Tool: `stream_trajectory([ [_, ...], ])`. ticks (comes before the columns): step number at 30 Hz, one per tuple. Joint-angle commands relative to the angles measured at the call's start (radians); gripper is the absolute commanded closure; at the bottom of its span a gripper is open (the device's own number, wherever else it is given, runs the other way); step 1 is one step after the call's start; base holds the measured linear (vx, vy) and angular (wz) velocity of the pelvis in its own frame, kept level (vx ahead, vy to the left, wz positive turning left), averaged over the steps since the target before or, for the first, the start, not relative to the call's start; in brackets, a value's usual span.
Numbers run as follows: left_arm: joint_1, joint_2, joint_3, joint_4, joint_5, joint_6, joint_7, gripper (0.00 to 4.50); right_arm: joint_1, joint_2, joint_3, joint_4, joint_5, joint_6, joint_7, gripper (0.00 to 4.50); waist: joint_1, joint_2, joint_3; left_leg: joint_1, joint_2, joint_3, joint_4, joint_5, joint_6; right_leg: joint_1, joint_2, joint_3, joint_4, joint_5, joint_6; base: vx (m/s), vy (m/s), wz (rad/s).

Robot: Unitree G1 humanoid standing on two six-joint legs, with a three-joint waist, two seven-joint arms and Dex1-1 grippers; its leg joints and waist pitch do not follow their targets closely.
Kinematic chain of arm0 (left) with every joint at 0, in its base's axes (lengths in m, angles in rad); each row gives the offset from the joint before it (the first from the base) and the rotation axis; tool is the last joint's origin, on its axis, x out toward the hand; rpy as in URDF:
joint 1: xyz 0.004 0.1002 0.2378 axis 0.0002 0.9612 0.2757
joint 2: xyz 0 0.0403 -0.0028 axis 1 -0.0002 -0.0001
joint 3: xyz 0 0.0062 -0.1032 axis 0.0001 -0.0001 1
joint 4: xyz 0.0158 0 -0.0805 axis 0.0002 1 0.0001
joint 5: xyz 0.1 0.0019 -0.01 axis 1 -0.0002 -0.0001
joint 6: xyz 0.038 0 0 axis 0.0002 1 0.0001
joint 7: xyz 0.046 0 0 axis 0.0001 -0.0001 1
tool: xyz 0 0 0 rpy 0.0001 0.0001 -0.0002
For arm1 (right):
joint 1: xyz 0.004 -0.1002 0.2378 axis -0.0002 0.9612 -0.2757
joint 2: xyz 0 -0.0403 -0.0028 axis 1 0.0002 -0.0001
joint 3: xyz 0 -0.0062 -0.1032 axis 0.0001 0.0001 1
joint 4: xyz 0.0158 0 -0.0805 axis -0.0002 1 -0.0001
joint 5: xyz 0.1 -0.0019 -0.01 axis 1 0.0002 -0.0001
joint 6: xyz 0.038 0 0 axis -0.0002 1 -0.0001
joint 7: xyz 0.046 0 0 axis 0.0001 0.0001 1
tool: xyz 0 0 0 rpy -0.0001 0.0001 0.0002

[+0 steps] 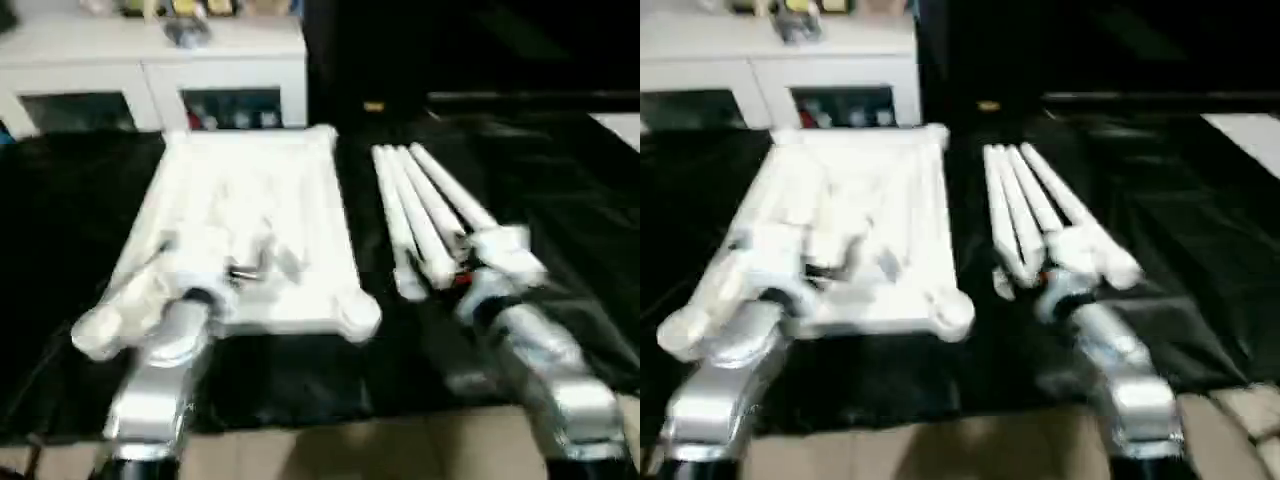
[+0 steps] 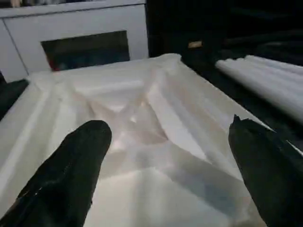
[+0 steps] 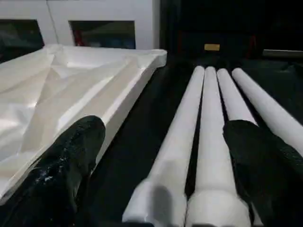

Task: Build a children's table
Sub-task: Move to table, then move table base

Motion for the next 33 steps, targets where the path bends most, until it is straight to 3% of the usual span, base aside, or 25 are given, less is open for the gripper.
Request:
stream_trajectory([
  [1,-0.015,0.021,0.014,0.012,-0.014,-0.014,-0.043,0.02,-0.027,-0.004,0.025,0.012,-0.008,0.005,0.014,0.00,0.020,0.001,-0.028,-0.061,0.068,-0.014,-0.095,0.087,0.004,0.085,-0.117,0.061,-0.155,-0.416,-0.265,0.125,0.052,0.08],
  [2,-0.016,0.018,0.015,0.010,-0.030,-0.015,-0.058,0.02,-0.025,-0.009,0.027,0.011,-0.007,0.007,0.019,0.00,0.023,0.066,-0.038,0.000,0.113,-0.030,-0.192,0.029,0.013,0.049,-0.042,-0.005,-0.118,-0.335,-0.204,0.125,0.052,0.08],
  [3,-0.016,0.018,0.013,0.009,-0.036,-0.013,-0.068,0.02,-0.024,-0.013,0.028,0.009,-0.005,0.008,0.024,0.00,0.023,0.066,-0.038,0.000,0.113,-0.030,-0.192,0.029,0.013,0.049,-0.042,-0.005,-0.118,-0.335,-0.204,0.148,0.095,0.02],
  [4,-0.017,0.034,-0.014,0.002,-0.060,0.003,-0.133,0.02,-0.014,-0.033,0.028,-0.004,0.016,0.019,0.059,0.00,-0.036,0.077,-0.050,0.102,0.196,-0.128,-0.219,-0.088,0.102,-0.046,-0.004,-0.029,0.022,-0.135,-0.120,0.168,0.102,0.06],
  [5,-0.009,0.062,-0.052,-0.013,-0.082,-0.004,-0.217,0.02,-0.009,-0.050,0.025,-0.015,0.029,0.024,0.092,0.00,-0.032,0.074,-0.060,0.123,0.205,-0.139,-0.204,0.012,0.164,-0.072,-0.016,-0.021,0.038,-0.066,-0.086,0.168,0.102,0.06],
  [6,-0.007,0.071,-0.062,-0.016,-0.089,-0.005,-0.241,0.02,-0.008,-0.057,0.024,-0.019,0.033,0.026,0.102,0.00,-0.026,0.069,-0.060,0.108,0.205,-0.137,-0.170,0.348,0.282,-0.094,-0.044,0.001,0.043,0.047,-0.012,0.138,0.060,0.12],
  [7,-0.004,0.092,-0.083,-0.023,-0.108,-0.002,-0.296,0.02,-0.006,-0.076,0.025,-0.026,0.041,0.035,0.131,0.00,-0.013,0.044,-0.070,0.086,0.169,-0.111,-0.116,0.698,0.297,-0.100,-0.085,0.035,-0.001,0.212,0.012,0.079,0.028,-0.03],
  [8,-0.009,0.123,-0.106,-0.023,-0.135,0.013,-0.365,0.02,-0.003,-0.106,0.026,-0.039,0.059,0.051,0.179,0.00,0.006,0.016,-0.069,-0.006,0.070,-0.051,-0.082,0.725,0.190,-0.034,-0.104,0.061,-0.024,0.473,-0.016,0.079,0.028,-0.03],
  [9,-0.009,0.123,-0.106,-0.023,-0.135,0.013,-0.365,0.02,-0.003,-0.106,0.026,-0.039,0.059,0.051,0.179,0.00,0.012,0.006,-0.087,-0.026,0.037,-0.029,-0.076,0.694,0.147,-0.003,-0.100,0.068,-0.003,0.645,-0.036,0.000,0.000,0.00],
  [10,-0.022,0.152,-0.127,-0.004,-0.146,0.020,-0.419,0.02,-0.002,-0.135,0.026,-0.048,0.081,0.071,0.229,0.00,0.025,0.015,-0.083,-0.050,0.044,-0.019,-0.097,0.526,0.083,0.013,-0.104,0.064,-0.002,0.821,-0.081,0.000,0.000,0.00],
  [11,-0.029,0.167,-0.138,0.005,-0.152,0.027,-0.453,0.02,-0.004,-0.149,0.030,-0.049,0.086,0.080,0.245,0.00,0.025,0.020,-0.081,-0.052,0.055,-0.018,-0.116,0.383,0.029,0.023,-0.094,0.050,-0.003,0.821,-0.106,0.000,0.000,0.00],
  [12,-0.038,0.180,-0.149,0.016,-0.161,0.037,-0.490,0.02,-0.007,-0.168,0.037,-0.048,0.086,0.086,0.264,0.00,0.022,0.025,-0.074,-0.048,0.064,-0.020,-0.126,0.321,0.010,0.015,-0.091,0.043,-0.011,0.752,-0.123,0.000,0.000,0.00],
  [13,-0.046,0.192,-0.159,0.024,-0.177,0.052,-0.531,0.02,-0.011,-0.186,0.046,-0.048,0.085,0.094,0.285,0.00,0.016,0.037,-0.063,-0.035,0.082,-0.023,-0.141,0.197,-0.015,0.006,-0.087,0.029,-0.026,0.536,-0.164,0.000,0.000,0.00],
  [14,-0.051,0.200,-0.164,0.030,-0.187,0.060,-0.557,0.02,-0.014,-0.197,0.053,-0.047,0.084,0.098,0.298,0.00,0.011,0.042,-0.055,-0.022,0.096,-0.024,-0.155,0.085,-0.020,0.002,-0.087,0.026,-0.041,0.325,-0.214,0.000,0.000,0.00],
  [15,-0.067,0.215,-0.179,0.049,-0.173,0.057,-0.578,0.02,-0.018,-0.217,0.064,-0.048,0.081,0.094,0.324,0.00,0.008,0.038,-0.049,-0.020,0.101,-0.024,-0.163,0.037,-0.015,0.002,-0.086,0.025,-0.046,0.241,-0.236,0.000,0.000,0.00],
  [16,-0.098,0.241,-0.202,0.078,-0.179,0.075,-0.641,0.19,-0.025,-0.253,0.076,-0.051,0.092,0.093,0.380,0.00,0.005,0.036,-0.034,-0.011,0.111,-0.019,-0.185,-0.106,-0.008,0.002,-0.090,0.027,-0.065,0.042,-0.260,-0.072,-0.010,0.07],
  [17,-0.098,0.241,-0.202,0.078,-0.179,0.075,-0.641,0.19,-0.025,-0.253,0.076,-0.051,0.092,0.093,0.380,0.00,0.007,0.037,-0.023,0.002,0.118,-0.010,-0.192,-0.228,-0.021,-0.009,-0.095,0.034,-0.081,-0.140,-0.262,-0.072,-0.010,0.07],
  [19,-0.117,0.264,-0.220,0.093,-0.181,0.076,-0.683,0.33,-0.030,-0.278,0.081,-0.052,0.097,0.091,0.417,0.00,0.005,0.032,-0.016,0.007,0.123,0.000,-0.199,-0.303,-0.059,-0.010,-0.107,0.040,-0.100,-0.323,-0.229,-0.081,-0.018,0.08],
  [21,-0.131,0.284,-0.241,0.102,-0.193,0.084,-0.728,0.58,-0.035,-0.296,0.083,-0.049,0.099,0.097,0.445,0.00,0.006,0.030,-0.018,0.007,0.125,0.006,-0.202,-0.285,-0.072,-0.013,-0.107,0.043,-0.103,-0.349,-0.208,-0.072,-0.014,0.05],
  [22,-0.147,0.300,-0.264,0.119,-0.197,0.082,-0.777,0.58,-0.044,-0.317,0.091,-0.041,0.100,0.096,0.481,0.00,0.007,0.024,-0.019,-0.002,0.124,0.009,-0.206,-0.234,-0.064,-0.009,-0.107,0.043,-0.101,-0.332,-0.193,-0.051,-0.002,0.00],
  [24,-0.155,0.309,-0.280,0.131,-0.192,0.072,-0.807,0.67,-0.047,-0.329,0.095,-0.037,0.102,0.094,0.505,0.00,0.007,0.023,-0.021,-0.002,0.125,0.013,-0.206,-0.207,-0.053,-0.012,-0.107,0.045,-0.100,-0.311,-0.195,-0.025,-0.001,0.00],
  [25,-0.170,0.308,-0.299,0.159,-0.173,0.048,-0.825,0.83,-0.049,-0.341,0.103,-0.036,0.101,0.090,0.525,0.00,0.006,0.008,-0.022,-0.008,0.126,0.015,-0.208,-0.183,-0.036,-0.007,-0.107,0.043,-0.100,-0.301,-0.195,0.000,0.000,0.00],
  [27,-0.199,0.305,-0.331,0.214,-0.131,-0.009,-0.843,1.00,-0.053,-0.357,0.115,-0.037,0.107,0.089,0.556,0.00,0.009,0.014,-0.024,-0.004,0.125,0.019,-0.205,-0.163,-0.026,-0.012,-0.106,0.044,-0.102,-0.283,-0.199,0.000,0.000,0.00],
  [29,-0.214,0.304,-0.345,0.242,-0.110,-0.037,-0.850,1.14,-0.054,-0.363,0.121,-0.040,0.105,0.085,0.568,0.00,0.009,0.017,-0.029,-0.007,0.128,0.022,-0.205,-0.130,-0.012,-0.008,-0.107,0.043,-0.095,-0.190,-0.225,0.000,0.000,0.00],
  [33,-0.261,0.324,-0.399,0.323,-0.048,-0.094,-0.871,1.45,-0.039,-0.384,0.135,-0.068,0.098,0.091,0.597,0.00,0.008,0.014,-0.031,-0.009,0.130,0.024,-0.203,-0.096,0.006,-0.005,-0.106,0.042,-0.088,-0.098,-0.256,0.000,0.000,0.00],
])
